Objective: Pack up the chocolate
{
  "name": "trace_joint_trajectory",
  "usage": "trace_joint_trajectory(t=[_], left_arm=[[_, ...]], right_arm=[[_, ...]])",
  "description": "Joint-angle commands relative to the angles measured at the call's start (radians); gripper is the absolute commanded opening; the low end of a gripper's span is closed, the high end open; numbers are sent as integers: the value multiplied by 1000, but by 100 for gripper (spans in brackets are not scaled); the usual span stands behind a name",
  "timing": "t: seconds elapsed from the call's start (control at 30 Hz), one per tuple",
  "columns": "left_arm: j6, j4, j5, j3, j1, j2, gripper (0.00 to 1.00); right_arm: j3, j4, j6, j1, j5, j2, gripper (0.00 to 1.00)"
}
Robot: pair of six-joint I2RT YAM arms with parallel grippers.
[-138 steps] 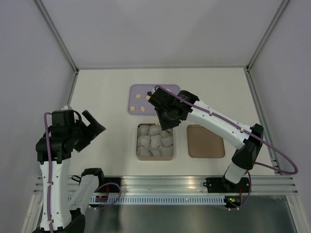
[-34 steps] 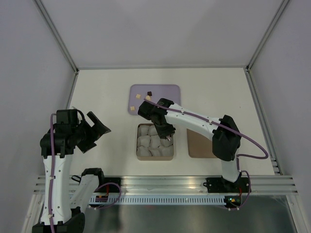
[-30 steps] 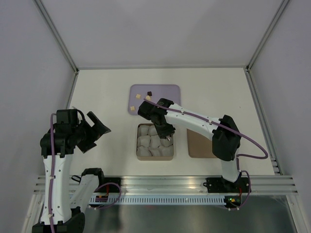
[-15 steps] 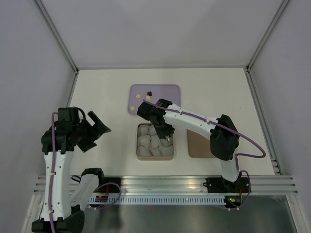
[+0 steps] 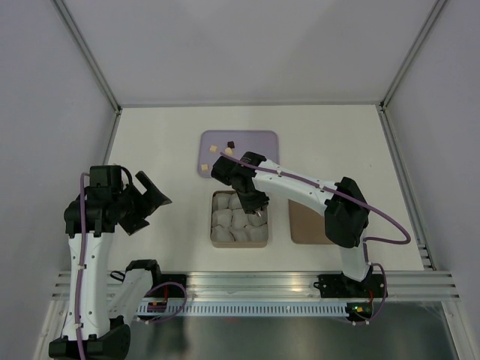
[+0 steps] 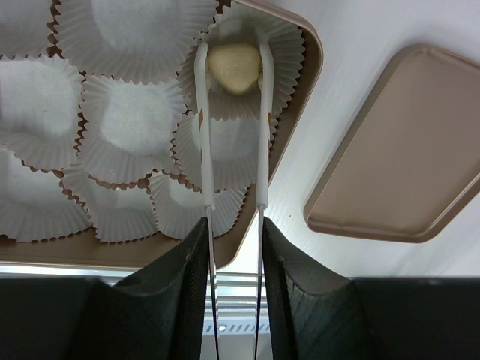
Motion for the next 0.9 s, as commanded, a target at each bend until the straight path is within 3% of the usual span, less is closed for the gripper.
trace_joint_trajectory(t=[0.0, 0.27, 0.87], left_arm=[[21, 5, 8, 21, 6, 0, 100], [21, 5, 4, 26, 4, 3, 100], [20, 0, 6, 27, 6, -3, 100]], right_arm=[[53, -19, 9, 7, 27, -2, 37], [53, -22, 9, 5, 27, -8, 41], [93, -65, 34, 7, 35, -75, 38]])
